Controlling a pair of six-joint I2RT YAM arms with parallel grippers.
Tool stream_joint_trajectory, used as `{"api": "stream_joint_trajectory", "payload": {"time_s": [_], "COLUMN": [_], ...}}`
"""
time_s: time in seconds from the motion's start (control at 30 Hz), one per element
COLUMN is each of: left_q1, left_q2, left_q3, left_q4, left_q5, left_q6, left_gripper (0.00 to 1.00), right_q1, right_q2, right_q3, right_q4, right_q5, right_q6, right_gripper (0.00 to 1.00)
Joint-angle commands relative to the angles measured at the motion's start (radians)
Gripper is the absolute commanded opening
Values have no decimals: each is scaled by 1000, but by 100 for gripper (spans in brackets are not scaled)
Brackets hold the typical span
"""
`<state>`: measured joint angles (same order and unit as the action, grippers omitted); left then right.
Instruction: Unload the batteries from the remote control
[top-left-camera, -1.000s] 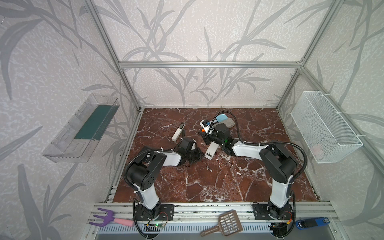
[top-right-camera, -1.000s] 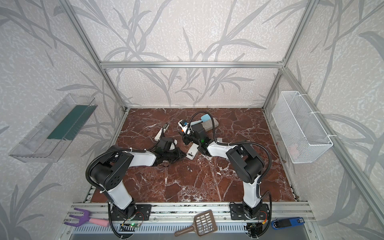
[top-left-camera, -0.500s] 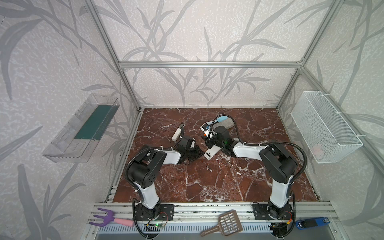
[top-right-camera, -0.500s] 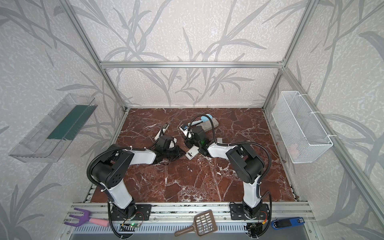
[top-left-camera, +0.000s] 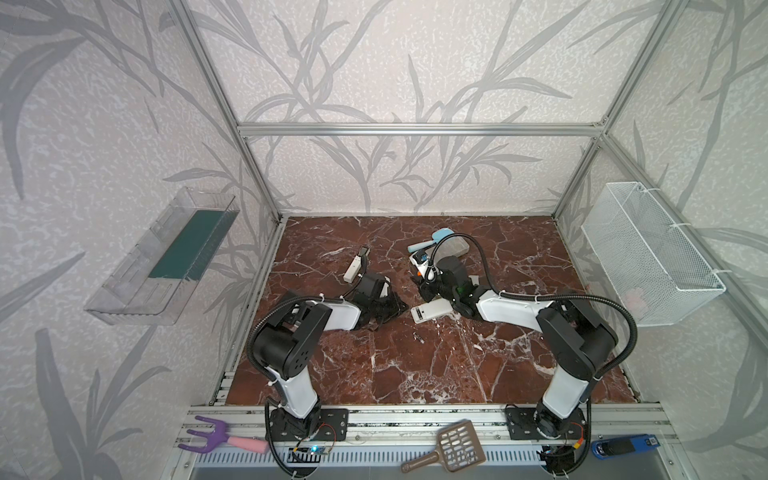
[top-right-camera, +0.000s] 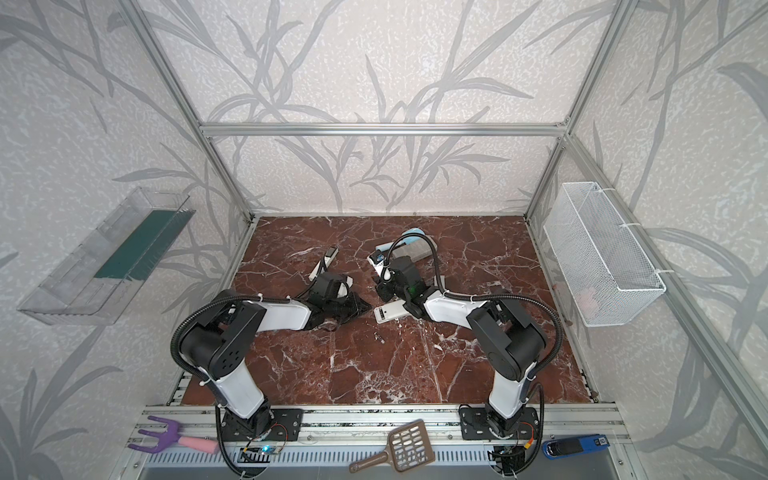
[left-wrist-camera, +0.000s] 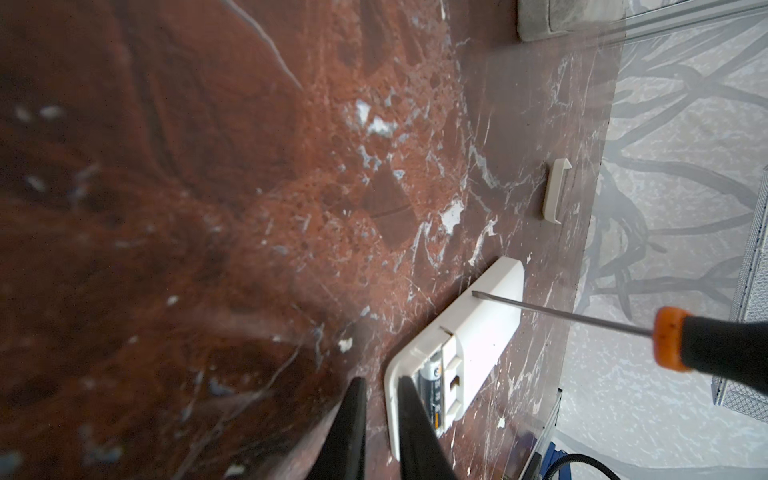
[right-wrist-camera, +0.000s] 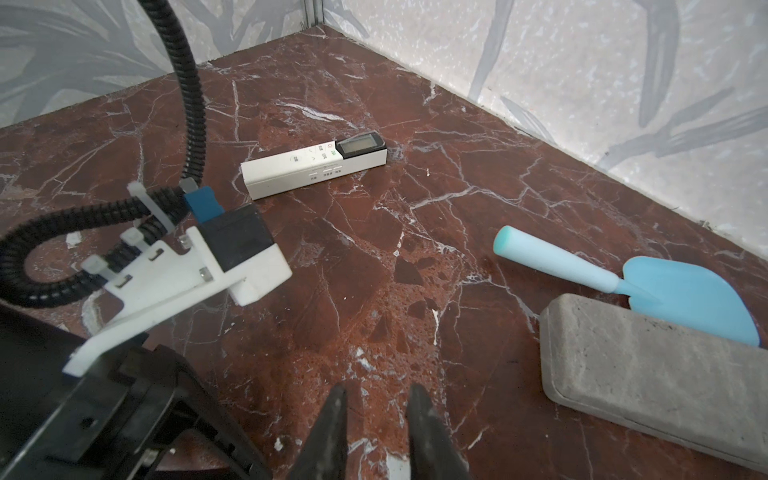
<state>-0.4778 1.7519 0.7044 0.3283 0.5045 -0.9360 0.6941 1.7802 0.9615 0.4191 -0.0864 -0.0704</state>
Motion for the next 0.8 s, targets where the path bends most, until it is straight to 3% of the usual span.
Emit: {"api": "stream_joint_trajectory", "payload": {"time_s": [0.0,0.43,0.77], "left_q1": [-7,-31,-155], "left_q2": [-29,-119,-253], "left_q3": [-32,-102,-29], "left_q4": [33,43,-199], "left_q5": [15,-8,-153], "left_q6": [-15,-52,29], "left_gripper": [18,18,18], "right_q1": [19,54,28], "right_q2": [-33,-118,-210], "right_q3": [-14,-36,-21], "right_q4": [-13,-80,-161], "right_q5": [1,68,83], "right_q6": [32,98,46], "right_gripper": [0,0,0]}}
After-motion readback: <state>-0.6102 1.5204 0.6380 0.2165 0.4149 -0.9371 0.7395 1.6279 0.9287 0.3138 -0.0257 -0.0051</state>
